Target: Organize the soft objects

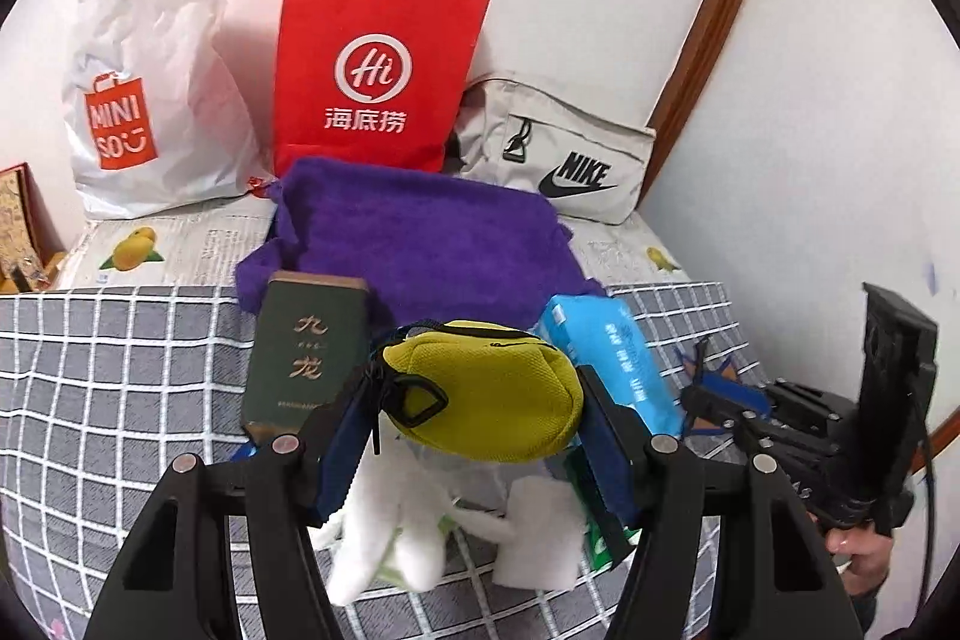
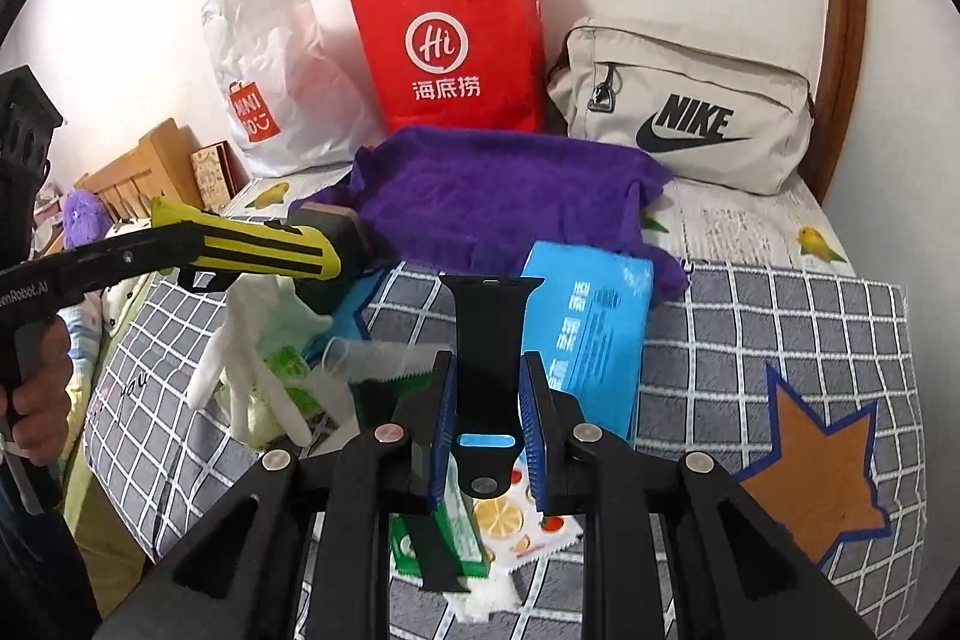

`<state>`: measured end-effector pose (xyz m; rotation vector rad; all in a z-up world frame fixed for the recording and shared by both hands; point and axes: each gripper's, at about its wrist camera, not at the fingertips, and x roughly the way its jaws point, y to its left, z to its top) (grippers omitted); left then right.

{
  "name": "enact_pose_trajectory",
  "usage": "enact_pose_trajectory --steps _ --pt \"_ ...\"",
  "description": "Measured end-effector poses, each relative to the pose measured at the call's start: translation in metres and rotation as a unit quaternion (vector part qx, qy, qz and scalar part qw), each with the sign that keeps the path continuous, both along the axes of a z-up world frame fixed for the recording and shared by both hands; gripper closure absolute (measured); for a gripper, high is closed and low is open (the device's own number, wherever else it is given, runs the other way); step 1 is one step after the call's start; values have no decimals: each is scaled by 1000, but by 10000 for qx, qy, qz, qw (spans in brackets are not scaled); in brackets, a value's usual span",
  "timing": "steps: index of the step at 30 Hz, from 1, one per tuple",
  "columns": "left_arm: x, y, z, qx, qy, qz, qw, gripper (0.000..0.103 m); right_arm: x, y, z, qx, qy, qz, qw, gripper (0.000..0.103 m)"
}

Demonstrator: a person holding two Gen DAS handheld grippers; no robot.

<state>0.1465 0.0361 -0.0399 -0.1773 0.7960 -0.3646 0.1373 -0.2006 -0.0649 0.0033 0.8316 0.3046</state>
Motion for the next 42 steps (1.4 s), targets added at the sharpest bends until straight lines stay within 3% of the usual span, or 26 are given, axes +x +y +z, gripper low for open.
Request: enact_pose_trajectory --steps 10,14,22,32,37,42 --pt "9 -22 4 -307 129 -459 9984 40 12 3 -5 -3 111 30 9999 82" --pt "-1 -38 -16 -158 393 -697 9967 40 9 1 -10 4 176 11 9998 82" --pt "-32 -47 -68 -314 1105 -816 9900 41 -3 -2 -18 46 255 -20 9997 82" --pt "-68 -61 -65 -633 1030 -1293 9842 42 -32 -3 -20 53 231 4 9997 82" --pt "-75 -67 -69 -425 1028 -1251 9859 42 -44 -3 -20 93 227 19 9997 82" --pt "-77 -46 -71 -205 999 -922 9905 40 -52 9 -23 123 216 227 9994 82"
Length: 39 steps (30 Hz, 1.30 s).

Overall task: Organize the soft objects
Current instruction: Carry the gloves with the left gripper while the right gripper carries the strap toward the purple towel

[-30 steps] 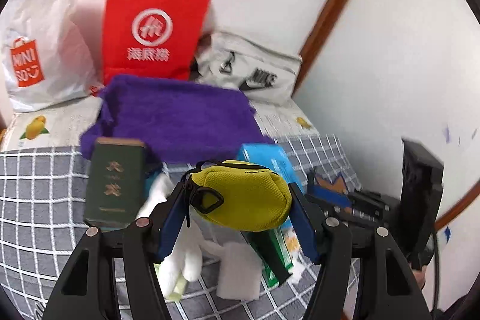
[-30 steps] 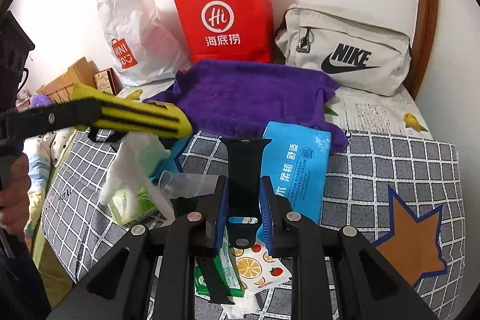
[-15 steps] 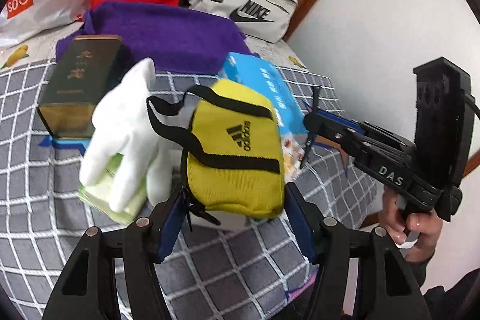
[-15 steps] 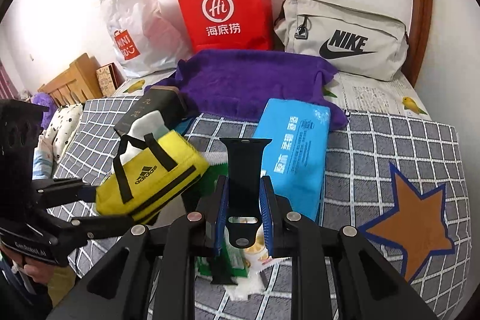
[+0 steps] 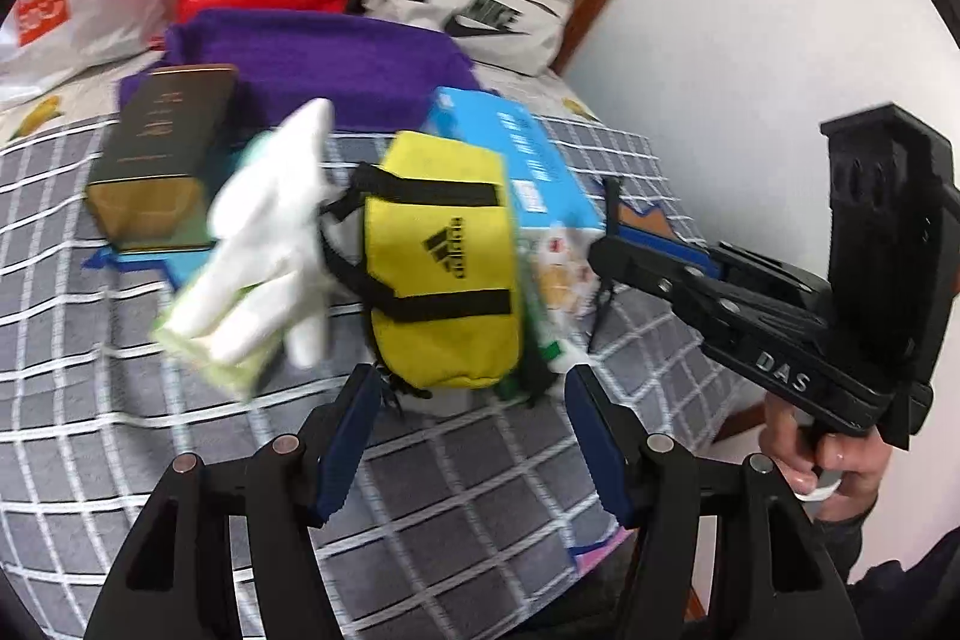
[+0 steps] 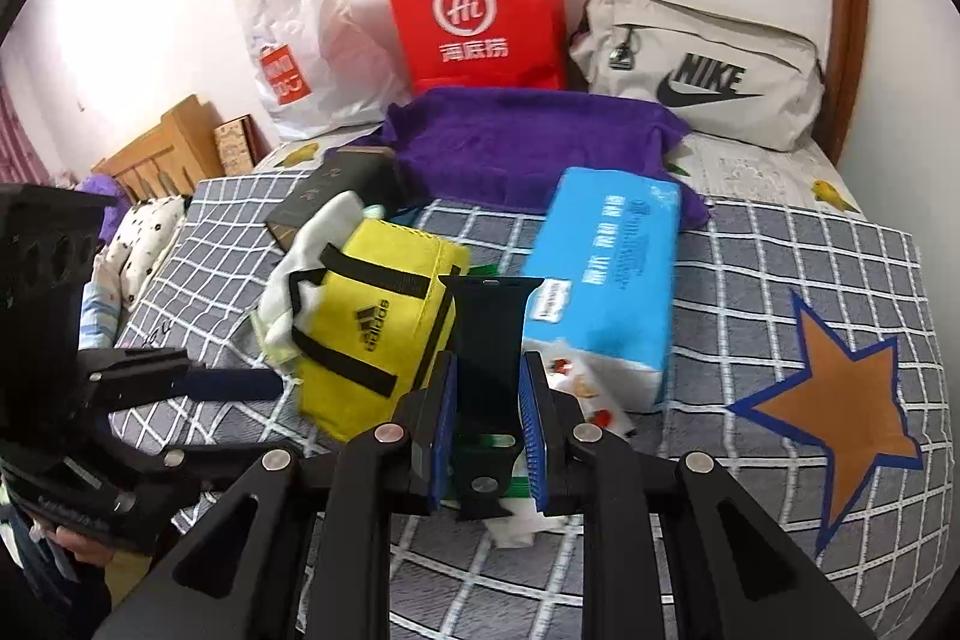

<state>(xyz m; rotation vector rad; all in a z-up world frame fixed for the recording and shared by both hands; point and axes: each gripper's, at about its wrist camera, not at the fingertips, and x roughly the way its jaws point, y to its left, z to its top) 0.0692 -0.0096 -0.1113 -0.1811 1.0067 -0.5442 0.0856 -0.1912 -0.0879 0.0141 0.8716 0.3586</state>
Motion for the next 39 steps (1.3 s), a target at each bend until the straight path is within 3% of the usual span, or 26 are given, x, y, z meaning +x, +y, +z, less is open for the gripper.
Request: enact_pose_trajectory --steps 5,11,16,19,20,23,26,39 --pt "5 29 1 119 -35 408 9991 40 5 24 -9 113 78 297 9995 82" --pt "29 52 3 554 -351 830 9944 40 12 49 -8 132 36 565 9983 82" --pt "57 47 -10 1050 -470 773 9903 40 22 58 -11 9 60 629 9980 82" --pt "66 39 -13 1090 -561 646 9904 41 27 58 -19 -72 156 604 9980 82" --pt "67 37 -13 1067 -613 595 9906 43 29 57 -20 -71 195 583 9981 82" --pt "74 31 -15 1024 -621 459 9917 72 33 55 -25 -69 293 554 9980 82" --pt "79 29 -16 893 -594 345 9936 93 35 56 -27 -86 325 536 9980 82" --pt "71 68 11 660 -767 726 9922 98 39 55 -29 -112 374 535 9978 82"
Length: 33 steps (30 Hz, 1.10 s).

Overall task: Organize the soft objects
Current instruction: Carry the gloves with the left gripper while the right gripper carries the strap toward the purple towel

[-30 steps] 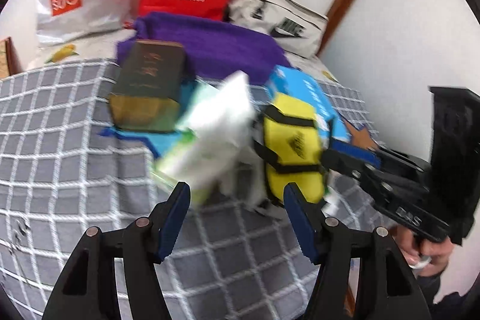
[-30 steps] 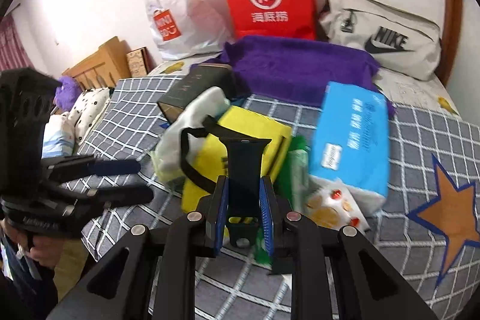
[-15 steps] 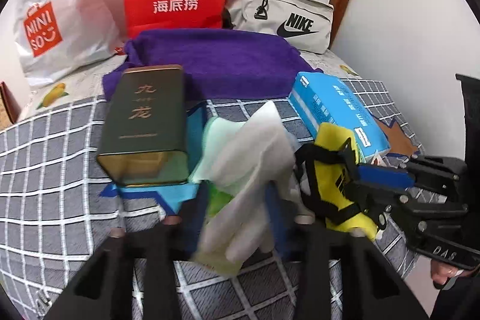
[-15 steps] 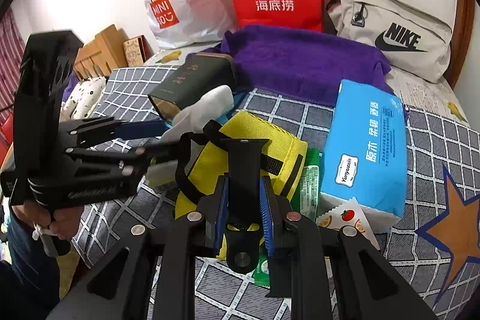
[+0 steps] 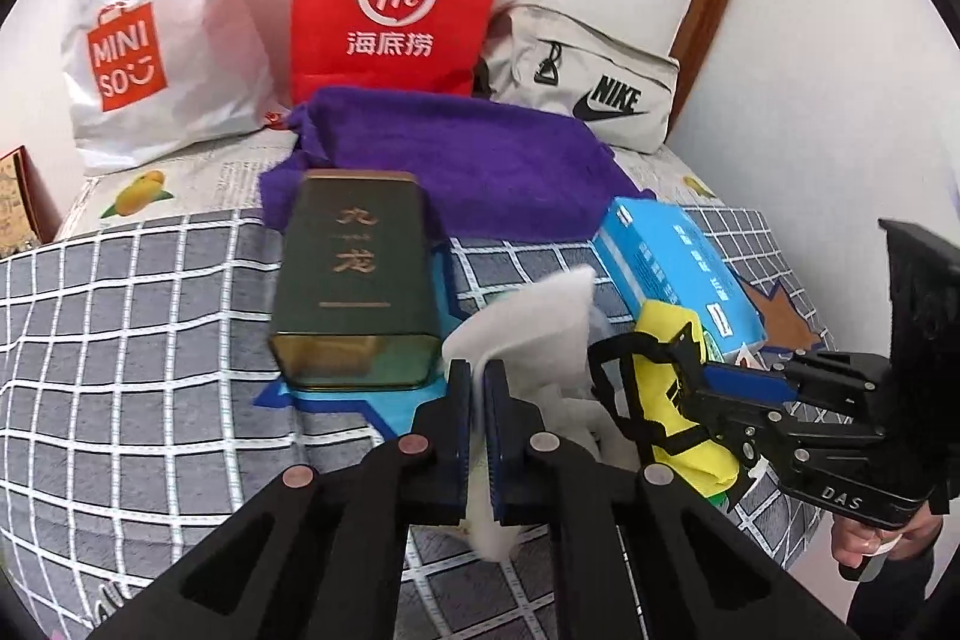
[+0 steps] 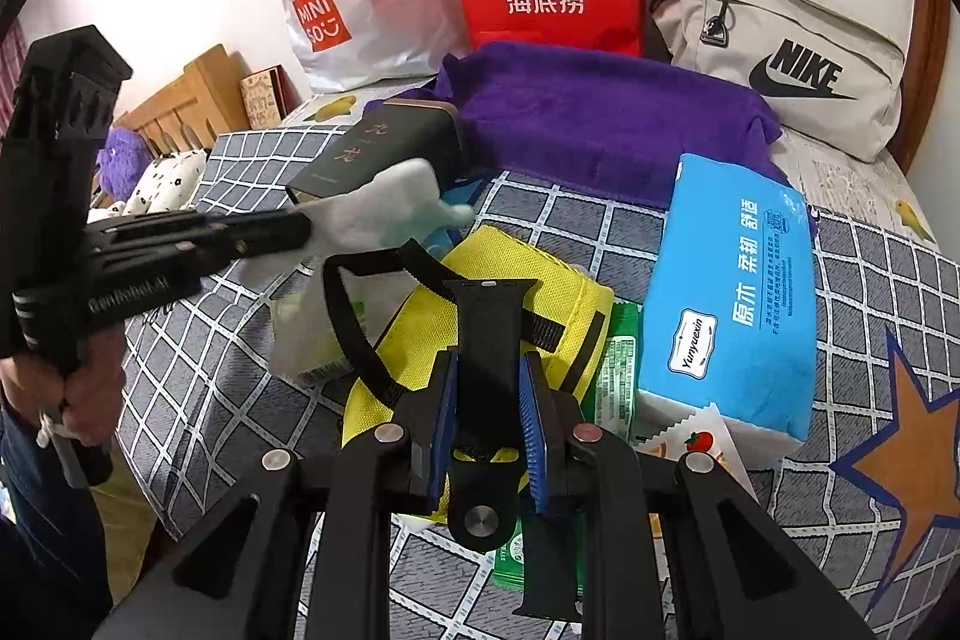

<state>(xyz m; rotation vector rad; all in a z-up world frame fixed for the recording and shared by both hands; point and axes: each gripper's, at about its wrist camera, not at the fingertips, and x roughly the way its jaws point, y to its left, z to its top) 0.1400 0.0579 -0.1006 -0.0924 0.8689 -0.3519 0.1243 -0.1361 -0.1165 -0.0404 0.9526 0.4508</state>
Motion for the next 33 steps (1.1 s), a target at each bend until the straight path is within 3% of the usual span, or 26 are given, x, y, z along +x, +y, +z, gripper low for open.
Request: enact_pose_trajectory --steps 13,22,33 --pt "-9 21 22 -87 -185 199 9996 98 -1 0 5 29 1 -52 10000 82" --pt "-7 14 50 -142 -424 89 9990 98 -1 2 39 92 -338 -54 9994 82" --pt "2 6 77 -155 -672 -4 9976 98 12 -5 57 117 -507 -138 9985 82"
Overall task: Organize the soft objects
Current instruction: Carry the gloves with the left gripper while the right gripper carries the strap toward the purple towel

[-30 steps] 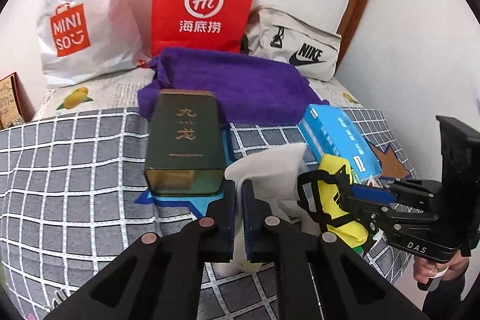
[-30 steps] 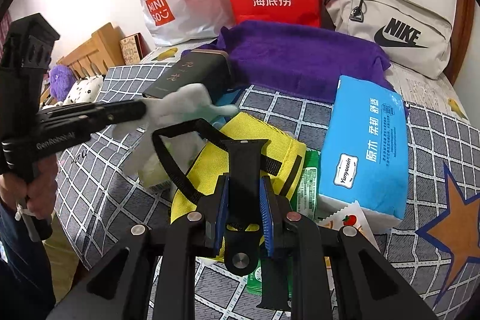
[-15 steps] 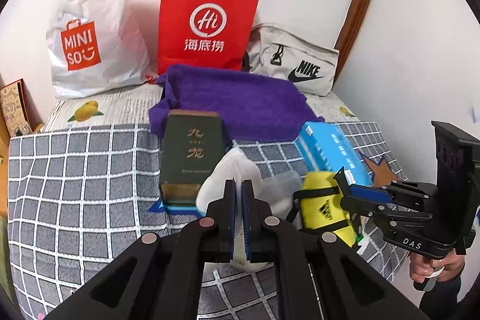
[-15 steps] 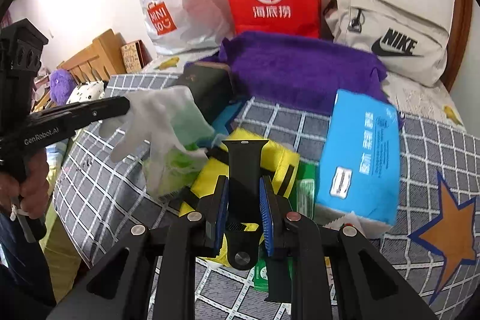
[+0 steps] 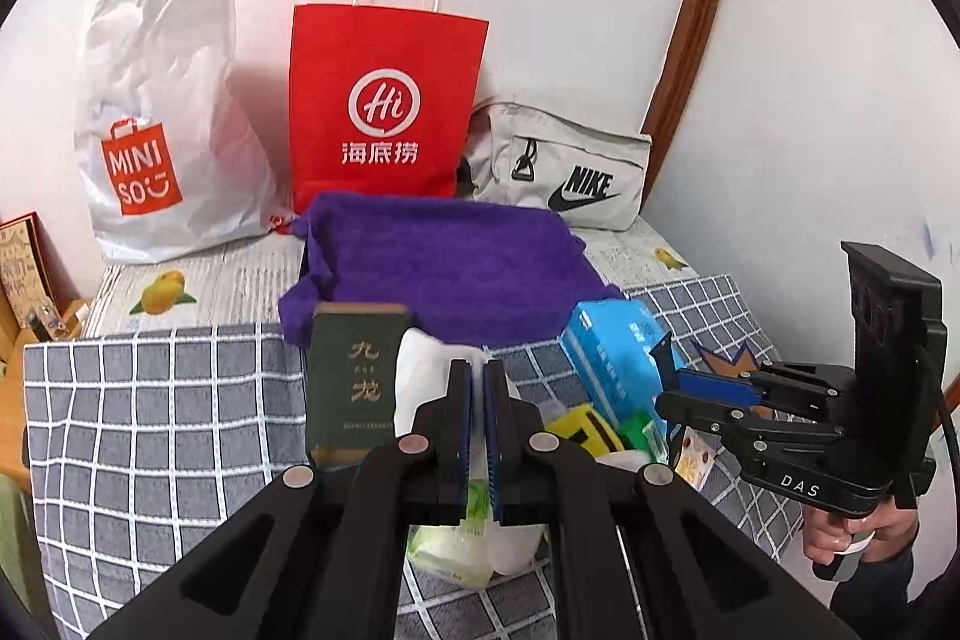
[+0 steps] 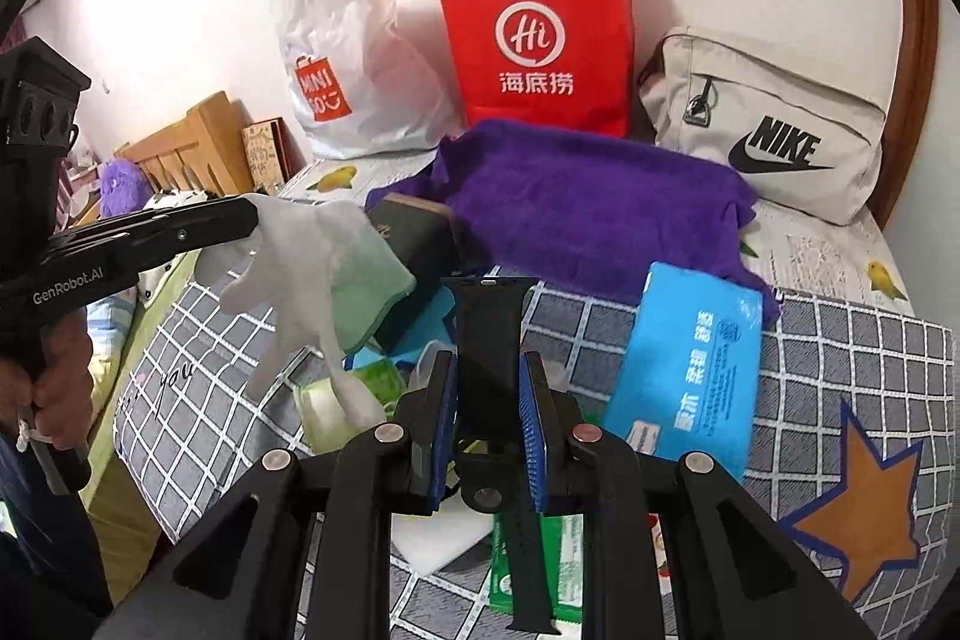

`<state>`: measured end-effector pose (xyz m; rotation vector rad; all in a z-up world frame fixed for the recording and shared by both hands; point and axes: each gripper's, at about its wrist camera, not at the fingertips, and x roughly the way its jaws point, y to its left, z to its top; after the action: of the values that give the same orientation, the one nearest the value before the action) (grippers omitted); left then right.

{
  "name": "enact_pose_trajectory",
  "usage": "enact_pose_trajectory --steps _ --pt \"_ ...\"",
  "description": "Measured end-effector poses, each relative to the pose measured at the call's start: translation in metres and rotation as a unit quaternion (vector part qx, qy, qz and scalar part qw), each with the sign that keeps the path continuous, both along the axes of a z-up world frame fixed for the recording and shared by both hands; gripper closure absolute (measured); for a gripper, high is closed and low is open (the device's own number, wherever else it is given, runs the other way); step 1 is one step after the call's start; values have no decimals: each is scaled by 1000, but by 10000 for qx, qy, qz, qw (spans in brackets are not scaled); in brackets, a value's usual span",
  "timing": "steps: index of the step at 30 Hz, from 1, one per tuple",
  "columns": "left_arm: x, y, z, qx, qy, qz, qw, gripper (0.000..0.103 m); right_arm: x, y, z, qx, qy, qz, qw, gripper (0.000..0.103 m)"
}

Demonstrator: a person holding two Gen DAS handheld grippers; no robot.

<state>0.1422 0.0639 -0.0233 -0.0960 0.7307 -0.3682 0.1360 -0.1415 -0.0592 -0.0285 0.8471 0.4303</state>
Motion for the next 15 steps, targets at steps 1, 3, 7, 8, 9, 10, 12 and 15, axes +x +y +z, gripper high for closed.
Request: enact_pose_trajectory --steps 1,3,7,8,9,10,12,15 --pt "2 0 1 -4 -6 11 10000 98 1 -1 1 5 -10 -6 10000 82" --pt "7 -2 3 -23 -29 26 10000 98 6 -4 3 -3 -32 -52 10000 82" --pt "19 -7 8 26 -84 13 10000 98 15 -10 7 -23 -92 -116 9999 82" --pt "23 -9 9 40 -93 16 9999 98 18 -12 7 -32 -98 -148 9998 82" --pt "27 -11 10 70 -111 -7 9999 98 22 -15 8 -31 -103 -185 9998 82" --pt "31 -12 11 101 -135 -24 9999 98 25 -17 9 -27 -115 -209 9997 82" --pt "41 -14 13 109 -139 -8 9998 98 33 -20 10 -47 -135 -252 9996 82" --pt "57 -15 16 86 -155 0 9998 98 49 -26 11 -66 -152 -330 9993 82"
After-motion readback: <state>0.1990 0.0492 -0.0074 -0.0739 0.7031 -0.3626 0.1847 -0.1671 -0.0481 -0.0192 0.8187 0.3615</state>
